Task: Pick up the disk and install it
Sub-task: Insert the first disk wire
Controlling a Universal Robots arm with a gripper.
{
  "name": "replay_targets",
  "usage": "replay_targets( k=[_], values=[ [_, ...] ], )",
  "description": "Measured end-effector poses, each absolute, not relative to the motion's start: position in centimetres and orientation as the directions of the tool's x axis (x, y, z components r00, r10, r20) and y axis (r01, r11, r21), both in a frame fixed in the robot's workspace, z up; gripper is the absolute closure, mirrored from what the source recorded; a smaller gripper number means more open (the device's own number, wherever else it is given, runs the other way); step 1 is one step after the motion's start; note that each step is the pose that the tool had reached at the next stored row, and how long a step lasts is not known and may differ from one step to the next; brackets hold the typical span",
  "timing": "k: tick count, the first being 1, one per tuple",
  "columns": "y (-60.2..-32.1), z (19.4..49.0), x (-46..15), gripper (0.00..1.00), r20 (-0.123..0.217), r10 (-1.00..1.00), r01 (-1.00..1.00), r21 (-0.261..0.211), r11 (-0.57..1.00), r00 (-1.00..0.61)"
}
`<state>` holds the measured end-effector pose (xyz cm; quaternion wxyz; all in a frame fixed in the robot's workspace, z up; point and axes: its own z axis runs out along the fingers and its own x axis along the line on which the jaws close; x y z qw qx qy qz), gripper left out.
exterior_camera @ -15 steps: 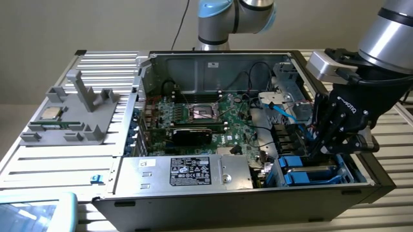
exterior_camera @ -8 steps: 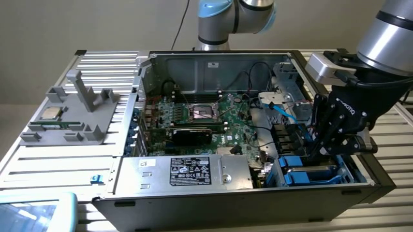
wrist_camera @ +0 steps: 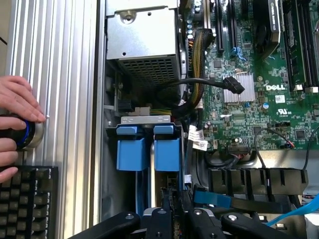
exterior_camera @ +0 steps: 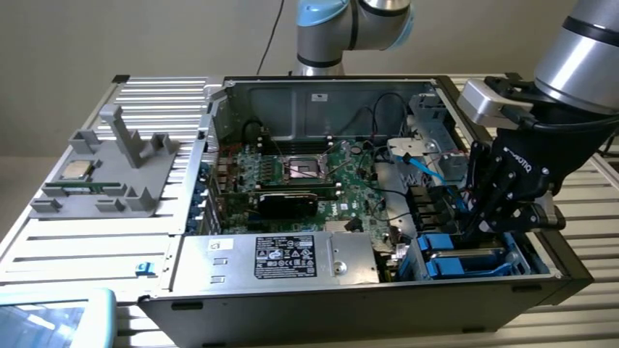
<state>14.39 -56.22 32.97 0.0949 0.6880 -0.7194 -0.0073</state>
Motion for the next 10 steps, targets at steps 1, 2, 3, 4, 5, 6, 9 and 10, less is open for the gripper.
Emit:
replay_targets(
  k=[1,2,3,4,5,6,9,10],
  values=[
    [-56.22,32.95,14.39,0.83,0.126,-0.991,-0.989,0.141,0.053,-0.035],
    [-56.22,32.94,14.39,0.83,0.127,-0.991,-0.989,0.141,0.053,-0.035],
    [-56.22,32.93,14.45,0.83,0.127,-0.991,-0.989,0.141,0.053,-0.035],
    [-56.22,32.93,14.50,0.83,0.127,-0.991,-0.989,0.141,0.053,-0.035],
    [-56.23,32.93,14.57,0.83,0.127,-0.991,-0.989,0.141,0.053,-0.035],
    [-56.22,32.93,14.61,0.83,0.127,-0.991,-0.989,0.141,0.053,-0.035],
    [-56.27,32.92,14.62,0.83,0.127,-0.991,-0.989,0.141,0.053,-0.035],
    [-56.27,32.91,14.62,0.83,0.127,-0.991,-0.989,0.141,0.053,-0.035]
  ],
)
